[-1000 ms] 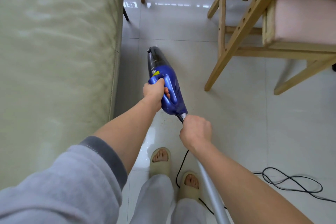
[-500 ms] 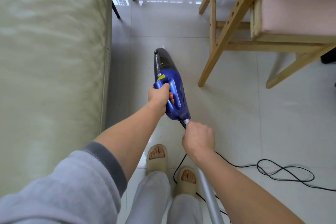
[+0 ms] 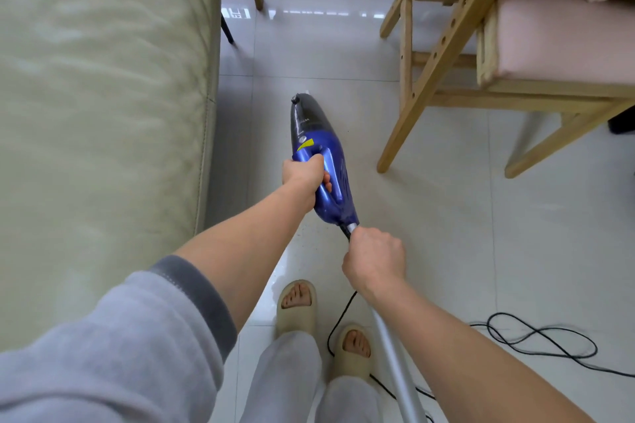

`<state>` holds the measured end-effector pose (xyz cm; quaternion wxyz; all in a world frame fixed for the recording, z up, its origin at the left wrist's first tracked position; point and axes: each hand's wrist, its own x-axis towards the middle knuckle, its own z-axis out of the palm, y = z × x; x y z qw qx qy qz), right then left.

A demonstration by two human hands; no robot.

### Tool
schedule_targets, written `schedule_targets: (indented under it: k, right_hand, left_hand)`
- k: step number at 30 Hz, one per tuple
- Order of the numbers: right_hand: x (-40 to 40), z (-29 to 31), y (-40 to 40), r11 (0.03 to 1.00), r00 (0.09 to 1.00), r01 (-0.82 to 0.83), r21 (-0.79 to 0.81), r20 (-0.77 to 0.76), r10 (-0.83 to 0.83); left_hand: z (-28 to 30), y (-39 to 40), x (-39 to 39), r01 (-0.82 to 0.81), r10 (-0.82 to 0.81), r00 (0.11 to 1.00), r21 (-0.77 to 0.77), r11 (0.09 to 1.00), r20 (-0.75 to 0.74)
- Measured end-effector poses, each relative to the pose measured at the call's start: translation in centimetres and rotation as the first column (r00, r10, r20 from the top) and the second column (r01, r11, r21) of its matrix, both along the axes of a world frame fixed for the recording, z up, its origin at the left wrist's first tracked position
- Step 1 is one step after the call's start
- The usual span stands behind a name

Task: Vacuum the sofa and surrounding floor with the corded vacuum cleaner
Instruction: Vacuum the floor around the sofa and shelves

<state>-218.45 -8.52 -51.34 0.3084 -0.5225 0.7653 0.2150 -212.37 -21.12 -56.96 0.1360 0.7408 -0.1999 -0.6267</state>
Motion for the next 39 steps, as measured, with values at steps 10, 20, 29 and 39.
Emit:
schedule_targets:
  k: [10,20,29,39]
  right_hand:
    - [-0.6,0.6,-1.5,0.997,0.998,-0.057,-0.06,-0.01,0.057]
    - [-0.2,-2.7,-8.3,0.982,0.995,-0.086,-0.17,-0.06,0.077]
    - [-1.7,-6.5,-14.8,0.969,0.99,-0.094,-0.228,-0.126,0.066]
    - [-3.2,-8.4,-17.9,0.967,0.993,-0.02,-0.256,-0.121,-0.012]
  left_hand:
    - [-0.6,-1.5,0.7,-0.157,0.158,0.986,0.027,0.987,-0.049]
    - [-1.4,-8.9,0.0,-0.122,0.119,0.99,-0.043,0.992,-0.076]
    - [-4.1,-14.5,-1.3,-0.021,0.015,0.998,-0.098,0.995,-0.065]
    - [-4.2,-17.3,-3.7,0.119,-0.132,0.987,-0.13,0.984,-0.095]
